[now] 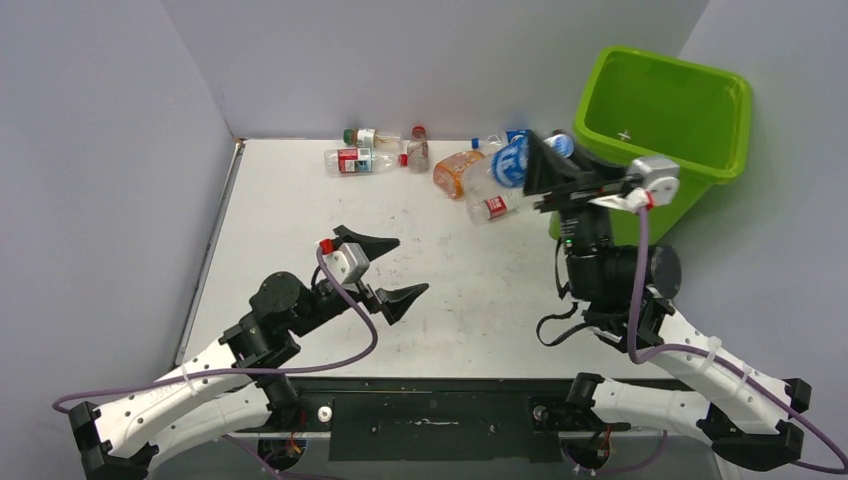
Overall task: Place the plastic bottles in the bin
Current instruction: Place the plastic bottle in the trash bin, then pick up the plastic bottle at the center of the board.
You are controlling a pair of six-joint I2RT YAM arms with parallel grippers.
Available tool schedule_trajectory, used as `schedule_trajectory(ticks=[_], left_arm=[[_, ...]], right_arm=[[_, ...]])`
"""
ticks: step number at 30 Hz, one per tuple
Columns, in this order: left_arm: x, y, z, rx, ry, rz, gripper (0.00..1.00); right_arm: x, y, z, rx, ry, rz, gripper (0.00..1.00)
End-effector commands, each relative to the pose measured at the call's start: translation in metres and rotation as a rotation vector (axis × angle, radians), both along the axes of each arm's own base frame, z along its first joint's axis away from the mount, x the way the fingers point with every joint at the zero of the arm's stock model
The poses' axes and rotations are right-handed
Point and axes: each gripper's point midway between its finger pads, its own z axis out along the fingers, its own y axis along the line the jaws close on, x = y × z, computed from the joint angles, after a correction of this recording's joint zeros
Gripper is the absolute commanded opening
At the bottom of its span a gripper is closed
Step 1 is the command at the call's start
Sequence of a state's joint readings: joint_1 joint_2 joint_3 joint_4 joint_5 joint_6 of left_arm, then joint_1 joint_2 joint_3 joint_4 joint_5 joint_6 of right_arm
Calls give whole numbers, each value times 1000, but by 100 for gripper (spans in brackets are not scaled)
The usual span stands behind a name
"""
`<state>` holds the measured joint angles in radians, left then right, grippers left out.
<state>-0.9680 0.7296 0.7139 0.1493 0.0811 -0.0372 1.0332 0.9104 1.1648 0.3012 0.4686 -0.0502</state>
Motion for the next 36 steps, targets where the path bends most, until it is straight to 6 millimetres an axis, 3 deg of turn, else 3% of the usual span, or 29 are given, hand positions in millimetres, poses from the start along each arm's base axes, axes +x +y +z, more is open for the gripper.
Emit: schedule_trajectory(ticks=[1,4,7,13,15,16,18,19,21,24,29,32,36], left_arm=[[9,8,2,-45,-55,71,96],[9,8,-4,-39,-50,72,96],[11,10,-6,-36,-42,92,96],[13,16,-5,-51,-39,136,96],[12,16,-7,-52,-38,135,96],[12,14,-8,-48,-36,133,96],[12,13,-9,-40,-31,133,96],[13,13,-10,-35,-26,135,96],[14,13,-9,-32,-23,143,96],[18,18,-9,-35,-18,179,96],[31,31,-10,-39,0,284,96],[42,44,-14,-36,25,384,96],[55,62,-22,-29,52,512,96]], right_arm=[[13,-123,53,148,-103,-633,5],[30,-154,65,150,-120,-860,5],[67,-197,66,193,-112,-1052,5],[136,-299,37,316,-9,-1318,5],[152,-313,33,347,5,-1302,5],[160,-314,32,346,10,-1288,14],[177,-303,35,316,25,-1209,64],[183,-297,38,314,29,-1167,85],[190,-279,45,298,38,-1097,99],[186,-231,61,258,18,-996,90],[171,-142,76,185,22,-700,90],[163,-86,53,120,75,-456,90],[162,-29,-29,40,239,-260,90]])
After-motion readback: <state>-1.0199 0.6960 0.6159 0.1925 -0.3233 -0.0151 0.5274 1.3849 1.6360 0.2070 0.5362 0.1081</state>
